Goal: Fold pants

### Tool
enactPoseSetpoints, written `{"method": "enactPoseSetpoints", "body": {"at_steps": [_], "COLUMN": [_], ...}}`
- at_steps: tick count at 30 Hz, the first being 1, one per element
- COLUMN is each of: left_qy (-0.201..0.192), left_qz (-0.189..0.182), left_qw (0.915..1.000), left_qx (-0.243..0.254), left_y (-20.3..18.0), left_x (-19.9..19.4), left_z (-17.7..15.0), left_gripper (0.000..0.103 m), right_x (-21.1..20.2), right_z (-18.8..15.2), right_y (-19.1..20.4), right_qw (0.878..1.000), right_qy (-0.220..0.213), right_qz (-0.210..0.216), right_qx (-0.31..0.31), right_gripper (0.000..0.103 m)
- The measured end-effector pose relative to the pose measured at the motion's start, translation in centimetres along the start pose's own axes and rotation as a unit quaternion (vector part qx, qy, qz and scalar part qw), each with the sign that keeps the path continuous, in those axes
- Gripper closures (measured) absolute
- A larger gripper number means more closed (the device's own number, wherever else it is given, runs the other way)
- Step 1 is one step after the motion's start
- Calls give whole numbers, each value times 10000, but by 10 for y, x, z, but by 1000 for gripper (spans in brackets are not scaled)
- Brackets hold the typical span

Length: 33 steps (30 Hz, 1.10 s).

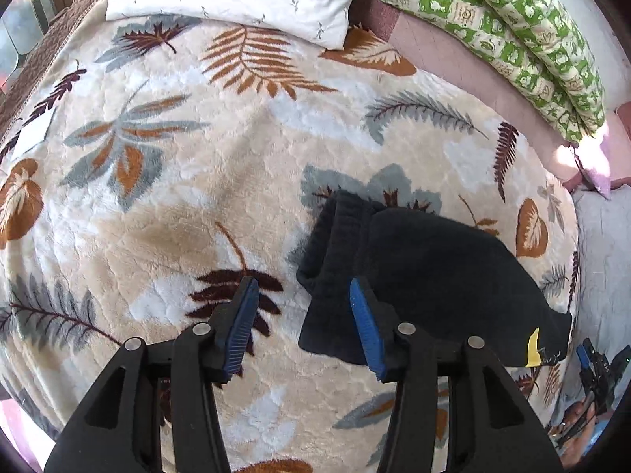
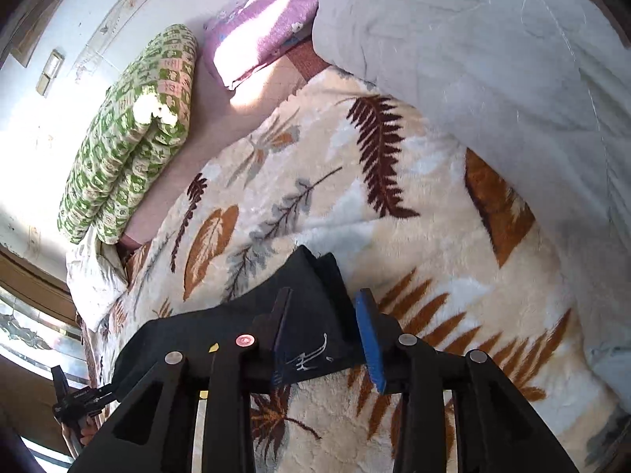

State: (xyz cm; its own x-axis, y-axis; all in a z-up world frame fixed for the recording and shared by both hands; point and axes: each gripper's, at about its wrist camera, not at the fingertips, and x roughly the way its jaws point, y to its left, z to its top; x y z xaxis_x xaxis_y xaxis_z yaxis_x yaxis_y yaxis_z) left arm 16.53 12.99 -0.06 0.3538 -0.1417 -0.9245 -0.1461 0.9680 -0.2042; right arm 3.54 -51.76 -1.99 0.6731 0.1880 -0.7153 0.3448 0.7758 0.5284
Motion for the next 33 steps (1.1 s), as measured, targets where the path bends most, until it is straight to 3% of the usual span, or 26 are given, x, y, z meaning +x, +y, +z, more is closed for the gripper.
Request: {"method": "enactPoseSetpoints", "body": {"at_steps": [4, 10, 16, 18, 20, 21, 22, 25, 28, 33], "left_qy": [187, 693, 932, 874, 760, 759, 734, 357, 342, 192], "left_qz": [-672, -294, -629, -500, -365, -347, -321, 42, 267, 501], "left_qw": [9971, 9969, 9936, 9949, 9964, 9965, 9968, 9993, 9985, 9970], "left_qx": [-297, -212, -105, -25, 22, 12, -24, 142, 332, 558], "left_y": [6, -9, -24, -30, -35, -35, -36, -40, -42, -45], "left_x": [4, 42, 64, 66, 66, 67, 66, 58, 65, 76], "left_z": [24, 43, 40, 39, 39, 39, 39, 42, 41, 37], "left_gripper": [56, 56, 56, 57, 69, 73, 75, 78, 78, 75], "right_x": [27, 70, 91, 94, 96, 97, 98, 91, 74, 93], "right_z": [7, 15, 15, 15, 16, 16, 17, 19, 25, 17], "right_y": [8, 18, 25, 28, 33, 35, 35, 34, 26, 15], "right_qw": [9992, 9978, 9961, 9951, 9931, 9917, 9905, 9904, 9964, 9956], "right_qy": [361, 579, 740, 764, 759, 775, 791, 672, 275, 414], "right_qz": [46, -21, -72, -149, -298, -457, -580, -672, -426, -614], "right_qx": [-163, -333, -481, -606, -846, -919, -968, -1004, -683, -579], "right_gripper": [65, 65, 59, 60, 64, 75, 89, 100, 101, 101]}}
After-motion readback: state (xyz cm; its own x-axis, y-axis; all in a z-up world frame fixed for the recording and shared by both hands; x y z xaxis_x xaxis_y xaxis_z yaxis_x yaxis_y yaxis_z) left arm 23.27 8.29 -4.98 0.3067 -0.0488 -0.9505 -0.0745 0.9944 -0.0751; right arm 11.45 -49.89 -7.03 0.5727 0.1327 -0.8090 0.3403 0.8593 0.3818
